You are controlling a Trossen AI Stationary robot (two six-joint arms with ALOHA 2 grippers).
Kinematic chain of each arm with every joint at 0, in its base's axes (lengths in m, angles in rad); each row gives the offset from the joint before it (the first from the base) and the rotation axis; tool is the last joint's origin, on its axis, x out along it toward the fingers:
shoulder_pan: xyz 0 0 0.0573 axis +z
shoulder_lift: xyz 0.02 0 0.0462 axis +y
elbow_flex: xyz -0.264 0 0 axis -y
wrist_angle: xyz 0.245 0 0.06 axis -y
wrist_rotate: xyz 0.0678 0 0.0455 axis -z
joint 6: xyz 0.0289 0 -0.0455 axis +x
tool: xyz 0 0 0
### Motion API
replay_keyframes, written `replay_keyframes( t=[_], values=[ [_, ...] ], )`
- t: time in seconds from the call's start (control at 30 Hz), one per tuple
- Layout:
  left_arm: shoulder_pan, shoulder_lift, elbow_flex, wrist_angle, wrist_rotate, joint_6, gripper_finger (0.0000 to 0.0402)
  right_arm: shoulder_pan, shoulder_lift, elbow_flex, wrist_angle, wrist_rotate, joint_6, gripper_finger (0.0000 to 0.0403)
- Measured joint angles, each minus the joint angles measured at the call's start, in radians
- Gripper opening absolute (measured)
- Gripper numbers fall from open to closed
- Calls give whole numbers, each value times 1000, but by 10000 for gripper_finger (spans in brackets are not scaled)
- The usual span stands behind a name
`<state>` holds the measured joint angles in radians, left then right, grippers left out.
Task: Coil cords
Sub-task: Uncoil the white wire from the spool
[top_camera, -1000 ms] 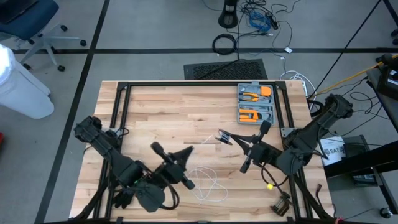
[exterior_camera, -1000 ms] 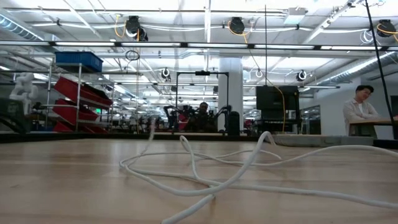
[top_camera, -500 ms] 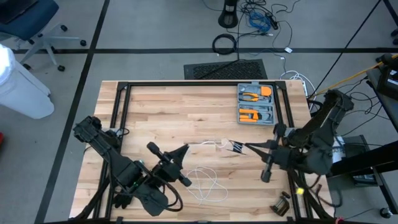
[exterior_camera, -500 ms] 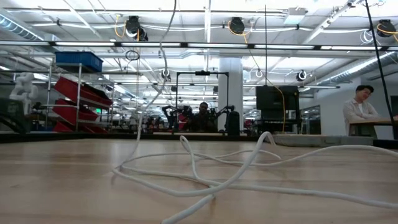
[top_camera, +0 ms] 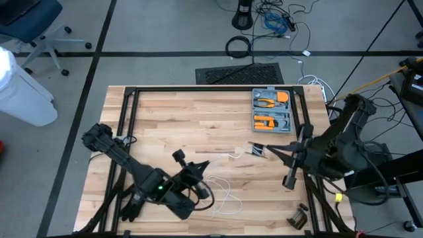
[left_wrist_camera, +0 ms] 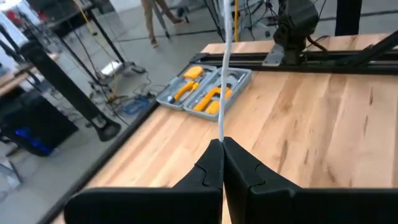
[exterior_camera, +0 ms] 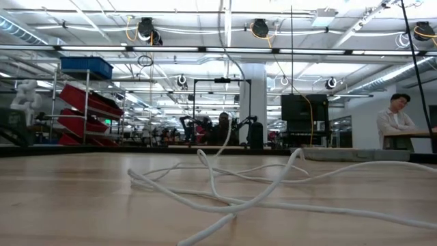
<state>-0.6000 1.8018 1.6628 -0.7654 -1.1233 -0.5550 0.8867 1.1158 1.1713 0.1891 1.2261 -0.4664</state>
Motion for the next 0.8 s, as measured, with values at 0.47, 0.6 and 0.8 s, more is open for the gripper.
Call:
replay_keyframes(
  t=[0.47,0.6,0.8],
  values=[
    [95,113,-2,339,164,190,2,-224,8,0,24,4,7,0],
    [107,129,-2,445,249,283,2,-286,19,0,-5,8,12,0],
    [97,132,-2,631,345,450,2,-359,52,0,-131,8,99,0]
  ],
)
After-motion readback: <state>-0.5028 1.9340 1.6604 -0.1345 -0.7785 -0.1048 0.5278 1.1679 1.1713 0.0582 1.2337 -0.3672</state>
